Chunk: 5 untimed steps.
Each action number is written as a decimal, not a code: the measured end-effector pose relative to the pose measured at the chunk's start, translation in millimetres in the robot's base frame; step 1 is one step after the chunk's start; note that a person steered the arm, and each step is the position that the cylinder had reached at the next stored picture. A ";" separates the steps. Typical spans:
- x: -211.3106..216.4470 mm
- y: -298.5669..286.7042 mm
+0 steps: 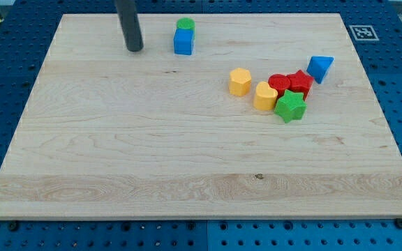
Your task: Slide the blue cube a bit right
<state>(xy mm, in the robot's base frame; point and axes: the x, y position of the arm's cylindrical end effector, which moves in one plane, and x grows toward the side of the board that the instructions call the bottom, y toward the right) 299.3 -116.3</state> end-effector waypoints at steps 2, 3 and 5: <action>18.5 80.9; 18.5 92.5; 11.3 92.7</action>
